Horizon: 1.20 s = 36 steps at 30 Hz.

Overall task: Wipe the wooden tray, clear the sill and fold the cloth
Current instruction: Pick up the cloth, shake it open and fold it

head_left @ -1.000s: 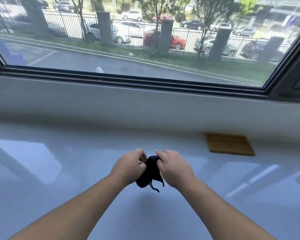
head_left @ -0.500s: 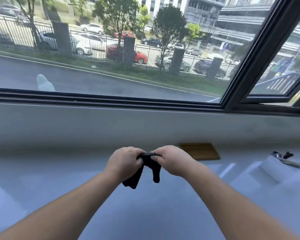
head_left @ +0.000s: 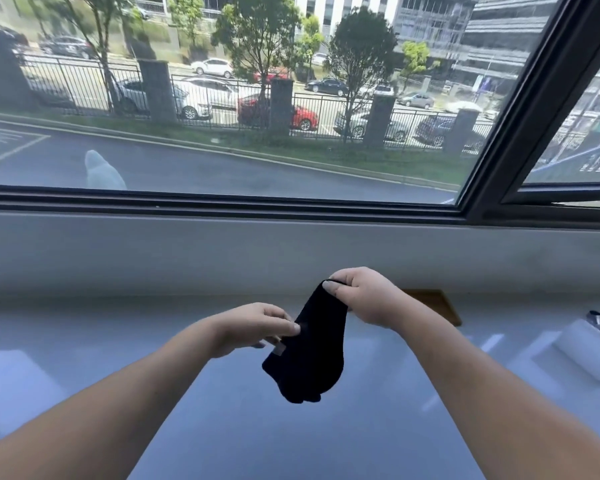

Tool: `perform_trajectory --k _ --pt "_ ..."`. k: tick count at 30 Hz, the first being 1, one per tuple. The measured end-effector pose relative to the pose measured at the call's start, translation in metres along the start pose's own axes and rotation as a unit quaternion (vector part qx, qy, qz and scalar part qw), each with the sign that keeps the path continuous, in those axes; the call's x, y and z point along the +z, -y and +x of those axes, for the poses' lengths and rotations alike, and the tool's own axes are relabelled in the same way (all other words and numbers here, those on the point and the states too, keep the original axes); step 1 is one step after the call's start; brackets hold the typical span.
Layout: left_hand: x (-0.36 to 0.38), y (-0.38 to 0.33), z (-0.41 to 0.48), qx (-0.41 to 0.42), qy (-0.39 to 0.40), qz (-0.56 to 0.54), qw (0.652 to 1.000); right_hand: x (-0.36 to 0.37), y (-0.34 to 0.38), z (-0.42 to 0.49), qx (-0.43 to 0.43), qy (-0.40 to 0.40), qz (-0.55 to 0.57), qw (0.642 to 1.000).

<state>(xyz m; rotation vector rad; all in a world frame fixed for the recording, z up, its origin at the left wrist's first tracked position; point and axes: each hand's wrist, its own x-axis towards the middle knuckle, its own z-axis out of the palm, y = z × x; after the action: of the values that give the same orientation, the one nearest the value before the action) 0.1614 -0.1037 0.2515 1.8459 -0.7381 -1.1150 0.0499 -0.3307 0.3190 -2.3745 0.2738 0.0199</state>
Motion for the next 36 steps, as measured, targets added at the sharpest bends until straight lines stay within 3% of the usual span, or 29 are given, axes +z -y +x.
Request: perform_trajectory --k 2,4,9,11,14,17,19,21,23,25,27,28,30,32,34,36 --pt "0.005 -0.007 0.005 -0.02 -0.009 -0.019 1.0 -0.009 -0.011 0.003 0.005 0.026 0.094 0.995" --pt "0.017 -0.015 0.015 -0.011 -0.075 -0.008 0.997 -0.016 -0.023 0.006 0.003 0.054 0.175 0.983" --pt "0.022 -0.031 0.035 0.007 -0.278 0.042 0.96 -0.033 -0.049 0.019 0.02 0.074 0.189 0.979" --pt "0.016 -0.035 0.038 0.03 -0.323 0.058 0.944 -0.036 -0.061 0.021 0.031 0.068 0.213 0.974" --pt "0.009 -0.044 0.041 0.032 -0.307 0.133 0.942 -0.034 -0.072 0.025 0.028 0.061 0.238 0.969" --pt "0.004 -0.056 0.036 -0.02 -0.226 0.19 0.955 -0.034 -0.072 0.028 0.027 0.049 0.263 0.963" --pt "-0.001 -0.065 0.03 -0.05 -0.2 0.309 0.928 -0.037 -0.068 0.028 0.018 0.055 0.267 0.962" --pt "-0.012 -0.08 0.019 -0.049 -0.201 0.335 0.919 -0.048 -0.058 0.026 0.002 0.067 0.264 0.962" --pt "-0.034 -0.1 0.002 -0.018 -0.181 0.242 0.953 -0.068 -0.041 0.027 -0.026 0.069 0.3 0.951" --pt "-0.058 -0.114 -0.014 0.051 -0.161 0.048 0.984 -0.088 -0.025 0.033 -0.039 0.058 0.384 0.921" --pt "-0.066 -0.104 -0.022 0.115 -0.166 -0.152 0.967 -0.096 -0.025 0.032 -0.027 0.086 0.423 0.902" --pt "-0.062 -0.085 -0.02 0.106 -0.161 -0.213 0.958 -0.088 -0.035 0.03 0.002 0.123 0.408 0.904" --pt "-0.032 -0.032 -0.008 0.032 -0.103 -0.274 0.956 -0.052 -0.067 0.017 0.079 0.225 0.375 0.896" --pt "0.013 0.026 0.007 -0.073 -0.058 -0.294 0.951 -0.003 -0.101 -0.008 0.135 0.298 0.394 0.859" --pt "0.053 0.071 0.019 -0.119 -0.009 -0.276 0.954 0.039 -0.129 -0.026 0.184 0.309 0.433 0.827" --pt "0.072 0.09 0.026 -0.142 -0.007 -0.27 0.952 0.066 -0.14 -0.033 0.212 0.29 0.425 0.831"
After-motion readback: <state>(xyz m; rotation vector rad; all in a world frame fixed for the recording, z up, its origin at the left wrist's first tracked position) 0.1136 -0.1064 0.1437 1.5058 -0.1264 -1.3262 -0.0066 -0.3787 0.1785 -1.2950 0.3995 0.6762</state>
